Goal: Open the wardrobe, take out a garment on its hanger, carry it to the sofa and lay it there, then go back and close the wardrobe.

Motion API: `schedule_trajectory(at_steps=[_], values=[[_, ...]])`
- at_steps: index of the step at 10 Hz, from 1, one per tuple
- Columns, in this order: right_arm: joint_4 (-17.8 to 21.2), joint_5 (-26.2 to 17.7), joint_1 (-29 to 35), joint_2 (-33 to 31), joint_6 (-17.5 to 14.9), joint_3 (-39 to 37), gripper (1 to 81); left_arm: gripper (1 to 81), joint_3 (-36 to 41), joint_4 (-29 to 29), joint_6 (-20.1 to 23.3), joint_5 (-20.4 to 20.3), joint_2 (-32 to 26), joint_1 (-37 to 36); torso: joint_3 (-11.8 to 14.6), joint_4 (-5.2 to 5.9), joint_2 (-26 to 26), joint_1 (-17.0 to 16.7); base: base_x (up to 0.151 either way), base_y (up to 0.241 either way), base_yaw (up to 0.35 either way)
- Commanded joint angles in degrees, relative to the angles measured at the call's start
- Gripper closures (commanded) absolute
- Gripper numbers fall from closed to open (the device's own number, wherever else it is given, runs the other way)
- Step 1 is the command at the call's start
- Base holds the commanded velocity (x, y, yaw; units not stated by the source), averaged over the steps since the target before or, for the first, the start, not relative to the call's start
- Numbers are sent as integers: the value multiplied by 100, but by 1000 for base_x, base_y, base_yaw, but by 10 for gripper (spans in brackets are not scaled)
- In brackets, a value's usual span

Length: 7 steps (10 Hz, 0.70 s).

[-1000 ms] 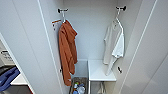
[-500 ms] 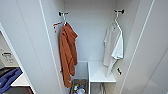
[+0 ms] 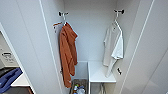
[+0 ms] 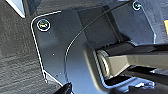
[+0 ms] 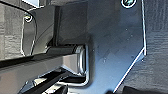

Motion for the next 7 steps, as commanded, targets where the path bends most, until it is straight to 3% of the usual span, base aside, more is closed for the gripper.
schedule_trajectory(at_steps=[1, 3, 7], values=[[86, -320, 198, 62, -14, 43, 10, 10, 59, -15, 31, 312, -42, -198, 0, 0, 0, 3, 0, 0, 0], [68, -320, 198, 62, -22, 34, 10, 10, 59, -41, 31, 312, -25, -197, 0, 0, 0, 3, 0, 0, 0], [59, -320, 198, 62, -31, 25, 10, 10, 59, -59, 31, 259, -25, -205, 5, 0, -7, 3, 86, 0, 0]])
